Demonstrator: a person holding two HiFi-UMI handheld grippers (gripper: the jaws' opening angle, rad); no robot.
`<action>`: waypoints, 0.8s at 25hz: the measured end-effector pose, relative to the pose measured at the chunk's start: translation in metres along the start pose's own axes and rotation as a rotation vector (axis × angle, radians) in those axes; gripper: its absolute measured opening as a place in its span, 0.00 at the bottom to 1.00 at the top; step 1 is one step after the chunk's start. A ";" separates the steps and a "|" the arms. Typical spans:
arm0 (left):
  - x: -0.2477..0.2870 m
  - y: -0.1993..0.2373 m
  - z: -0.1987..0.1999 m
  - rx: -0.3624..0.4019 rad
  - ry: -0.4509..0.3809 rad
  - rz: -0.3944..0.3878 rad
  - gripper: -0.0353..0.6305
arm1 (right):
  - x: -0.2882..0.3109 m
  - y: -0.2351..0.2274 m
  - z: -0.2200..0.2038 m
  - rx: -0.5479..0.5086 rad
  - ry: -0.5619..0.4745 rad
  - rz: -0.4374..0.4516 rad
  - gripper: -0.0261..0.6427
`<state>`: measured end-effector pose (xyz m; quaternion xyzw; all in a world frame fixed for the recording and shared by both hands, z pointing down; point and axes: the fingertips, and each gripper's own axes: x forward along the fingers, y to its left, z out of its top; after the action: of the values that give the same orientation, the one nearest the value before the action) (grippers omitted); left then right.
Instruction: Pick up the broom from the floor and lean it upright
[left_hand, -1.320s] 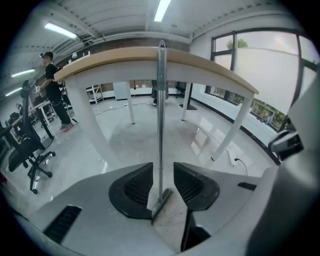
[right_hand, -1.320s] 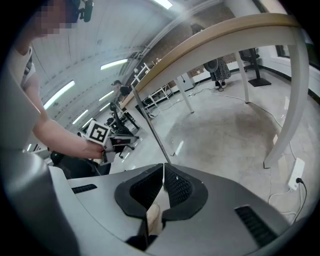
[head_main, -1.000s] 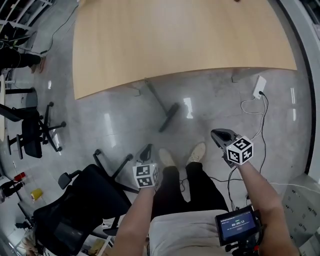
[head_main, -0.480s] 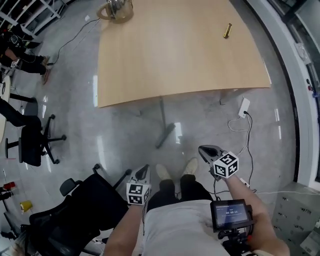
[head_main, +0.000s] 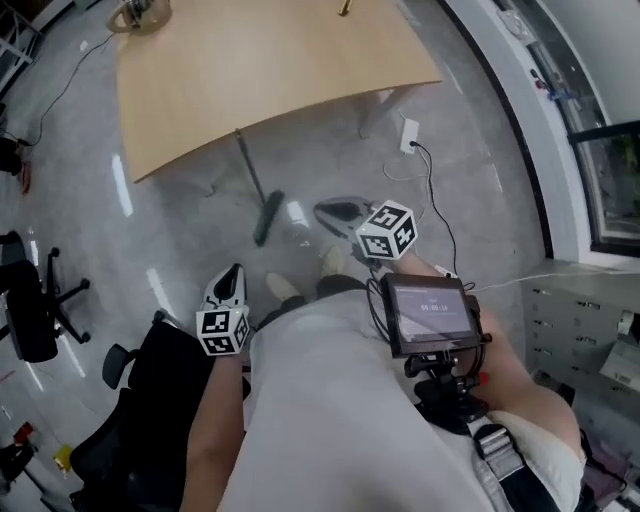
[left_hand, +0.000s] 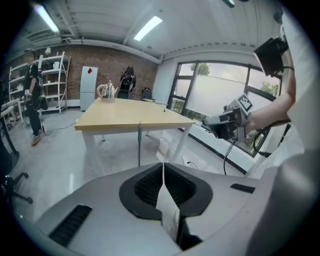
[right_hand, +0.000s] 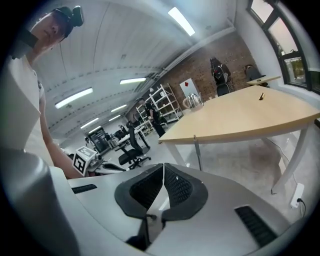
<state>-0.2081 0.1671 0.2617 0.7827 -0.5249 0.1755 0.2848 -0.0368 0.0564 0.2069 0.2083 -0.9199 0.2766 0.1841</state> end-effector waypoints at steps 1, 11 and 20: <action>-0.002 -0.001 0.004 -0.003 -0.008 0.003 0.08 | -0.006 0.005 0.006 -0.001 -0.011 0.005 0.07; -0.021 -0.005 0.055 0.019 -0.133 0.002 0.08 | -0.030 0.052 0.039 -0.163 -0.085 0.067 0.07; -0.024 -0.029 0.080 0.077 -0.182 -0.050 0.08 | -0.046 0.063 0.050 -0.258 -0.154 0.070 0.07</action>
<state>-0.1927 0.1427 0.1780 0.8187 -0.5217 0.1165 0.2099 -0.0400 0.0877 0.1198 0.1713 -0.9659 0.1457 0.1286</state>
